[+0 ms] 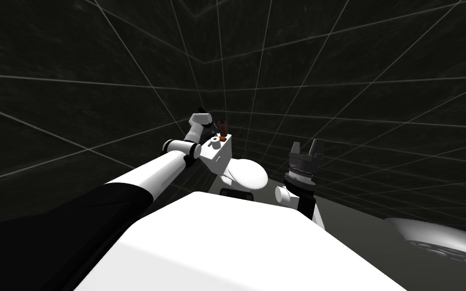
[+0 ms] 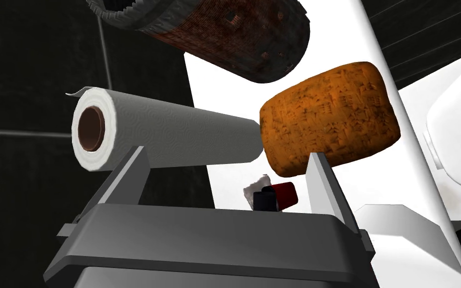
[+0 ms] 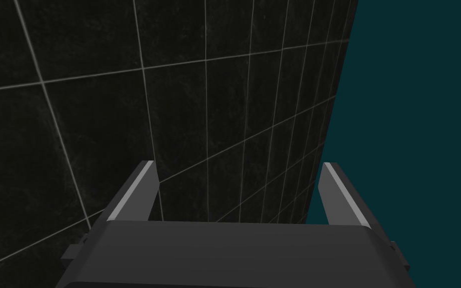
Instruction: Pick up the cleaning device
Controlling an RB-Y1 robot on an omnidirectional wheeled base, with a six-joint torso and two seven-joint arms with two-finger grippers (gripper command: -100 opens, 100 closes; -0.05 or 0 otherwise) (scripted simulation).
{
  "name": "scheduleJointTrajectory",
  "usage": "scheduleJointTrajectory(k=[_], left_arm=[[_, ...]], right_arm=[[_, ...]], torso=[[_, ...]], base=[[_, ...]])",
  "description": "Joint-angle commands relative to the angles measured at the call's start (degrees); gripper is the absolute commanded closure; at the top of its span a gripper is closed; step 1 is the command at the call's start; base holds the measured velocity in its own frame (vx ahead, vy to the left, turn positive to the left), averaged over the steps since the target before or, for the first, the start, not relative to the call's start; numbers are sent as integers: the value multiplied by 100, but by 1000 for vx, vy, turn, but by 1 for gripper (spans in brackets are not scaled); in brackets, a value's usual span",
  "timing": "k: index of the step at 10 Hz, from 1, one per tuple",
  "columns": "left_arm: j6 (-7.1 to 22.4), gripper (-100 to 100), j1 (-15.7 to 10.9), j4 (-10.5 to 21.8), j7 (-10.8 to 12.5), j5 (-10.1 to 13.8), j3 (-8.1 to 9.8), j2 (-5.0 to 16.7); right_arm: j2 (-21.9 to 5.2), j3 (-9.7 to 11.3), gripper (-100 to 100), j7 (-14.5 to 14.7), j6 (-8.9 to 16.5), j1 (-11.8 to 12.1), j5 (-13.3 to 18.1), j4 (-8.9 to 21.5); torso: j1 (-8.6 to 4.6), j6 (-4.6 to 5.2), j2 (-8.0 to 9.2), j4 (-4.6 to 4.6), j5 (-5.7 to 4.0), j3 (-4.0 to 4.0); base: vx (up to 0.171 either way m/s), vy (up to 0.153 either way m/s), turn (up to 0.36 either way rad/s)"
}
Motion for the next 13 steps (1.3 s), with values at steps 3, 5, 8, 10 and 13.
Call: scheduleJointTrajectory(k=[3,5,8,10,13], left_arm=[[510,-100,-407,598,134,139,100,155],[705,-100,-569,904,190,191,141,219],[1031,-100,-835,1365,277,284,214,341],[1161,-100,-940,1551,309,324,246,396],[1419,-100,-1143,1938,366,407,315,520]], right_arm=[[0,0,0,0,0,0,0,0],[0,0,0,0,0,0,0,0],[0,0,0,0,0,0,0,0],[0,0,0,0,0,0,0,0],[0,0,0,0,0,0,0,0]], torso=[[2,0,1,0,0,0],[3,0,1,0,1,1],[5,-1,2,0,1,1],[8,-1,3,1,2,2],[8,-1,3,1,2,1]], base=[[-8,-3,8],[-9,2,8],[-10,6,11],[-11,12,11],[-10,14,10]])
